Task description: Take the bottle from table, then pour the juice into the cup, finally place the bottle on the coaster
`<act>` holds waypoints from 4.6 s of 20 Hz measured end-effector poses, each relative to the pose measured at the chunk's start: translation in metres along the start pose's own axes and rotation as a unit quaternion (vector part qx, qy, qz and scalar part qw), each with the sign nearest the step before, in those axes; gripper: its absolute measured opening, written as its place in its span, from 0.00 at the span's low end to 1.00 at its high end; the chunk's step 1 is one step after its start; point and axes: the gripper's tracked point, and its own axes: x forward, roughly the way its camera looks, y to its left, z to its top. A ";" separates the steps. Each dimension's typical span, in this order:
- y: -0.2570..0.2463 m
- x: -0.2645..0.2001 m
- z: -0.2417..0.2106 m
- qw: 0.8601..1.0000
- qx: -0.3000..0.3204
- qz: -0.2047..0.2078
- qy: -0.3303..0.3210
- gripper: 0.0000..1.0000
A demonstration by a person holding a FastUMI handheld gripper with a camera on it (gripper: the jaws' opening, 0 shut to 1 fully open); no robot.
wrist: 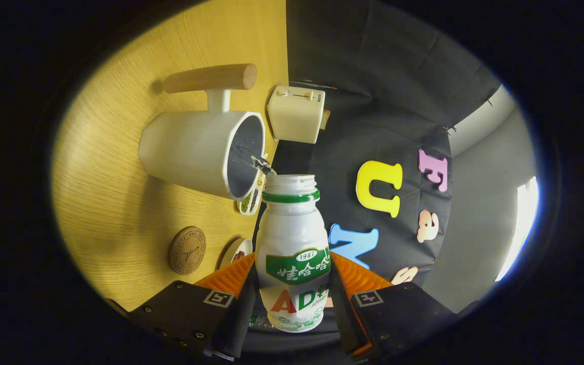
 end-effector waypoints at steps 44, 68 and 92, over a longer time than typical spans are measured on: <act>-0.010 0.001 0.001 0.995 -0.094 -0.024 -0.011 0.71; -0.006 0.001 0.004 0.990 -0.139 -0.028 -0.008 0.71; 0.006 0.008 -0.004 1.000 0.024 0.010 -0.002 0.70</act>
